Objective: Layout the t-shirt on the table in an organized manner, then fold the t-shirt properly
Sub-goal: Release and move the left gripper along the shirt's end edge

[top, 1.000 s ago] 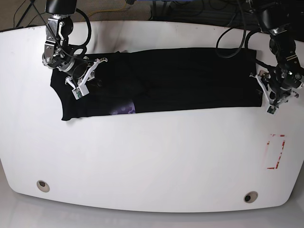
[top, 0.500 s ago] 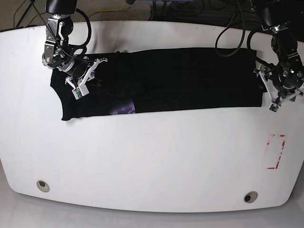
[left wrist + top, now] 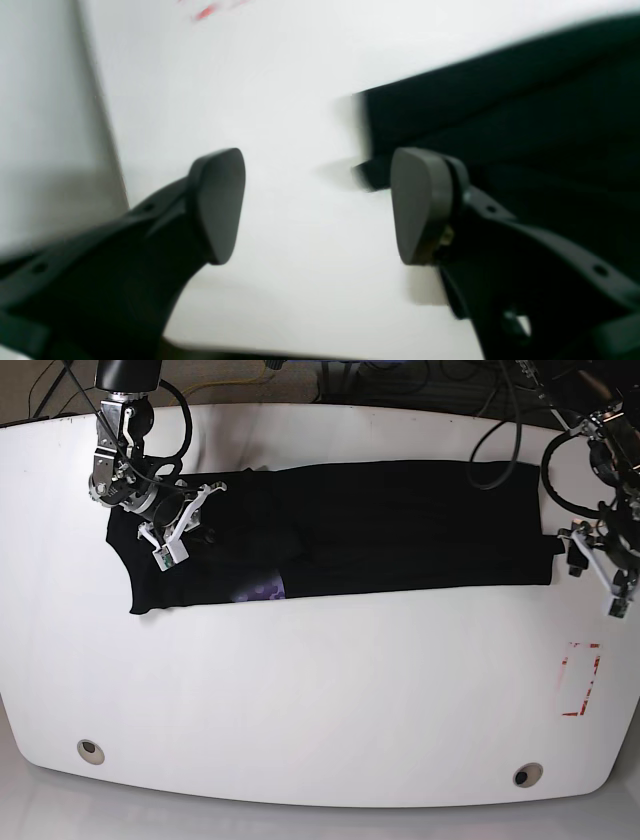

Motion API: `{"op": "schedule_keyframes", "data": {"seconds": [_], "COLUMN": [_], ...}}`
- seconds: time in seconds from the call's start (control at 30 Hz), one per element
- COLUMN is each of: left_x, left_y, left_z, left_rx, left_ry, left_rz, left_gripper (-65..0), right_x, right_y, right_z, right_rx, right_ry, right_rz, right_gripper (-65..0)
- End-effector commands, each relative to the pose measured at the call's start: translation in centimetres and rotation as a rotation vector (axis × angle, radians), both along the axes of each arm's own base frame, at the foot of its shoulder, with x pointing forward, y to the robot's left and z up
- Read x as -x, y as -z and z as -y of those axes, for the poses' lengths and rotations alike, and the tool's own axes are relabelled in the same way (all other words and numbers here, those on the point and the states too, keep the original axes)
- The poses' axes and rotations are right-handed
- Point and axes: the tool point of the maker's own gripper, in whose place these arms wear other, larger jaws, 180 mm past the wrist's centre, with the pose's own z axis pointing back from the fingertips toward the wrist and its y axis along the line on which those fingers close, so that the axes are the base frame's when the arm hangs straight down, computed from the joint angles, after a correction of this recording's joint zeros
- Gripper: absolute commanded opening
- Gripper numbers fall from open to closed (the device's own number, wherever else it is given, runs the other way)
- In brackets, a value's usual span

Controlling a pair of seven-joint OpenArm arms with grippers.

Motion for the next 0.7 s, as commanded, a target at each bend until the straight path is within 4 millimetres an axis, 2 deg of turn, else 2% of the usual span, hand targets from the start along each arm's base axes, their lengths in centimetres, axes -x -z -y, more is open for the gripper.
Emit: {"op": "schedule_keyframes", "data": {"seconds": [0.0, 0.13, 0.27, 0.67], "left_x": [-0.6, -0.2, 1.4, 2.5], "left_y": [0.1, 0.9, 2.6, 7.3], "left_z": [0.3, -0.2, -1.2, -0.5], "left_rx": [0.110, 0.269, 0.397, 0.627], "left_ry": [0.006, -0.041, -0.113, -0.194], "left_rz": [0.049, 0.094, 0.102, 0.083], "left_gripper": [-21.5, -21.5, -21.5, -21.5], "right_x": [1.5, 1.5, 1.4, 1.4], "right_y": [1.7, 1.6, 1.6, 1.7], "right_z": [1.2, 1.1, 1.1, 1.1], "right_rx": [0.095, 0.095, 0.095, 0.095], "right_ry": [-0.023, -0.026, -0.025, -0.027], "right_rz": [-0.087, -0.086, -0.084, -0.086], "right_gripper": [-64.7, -64.7, -64.7, -64.7]}}
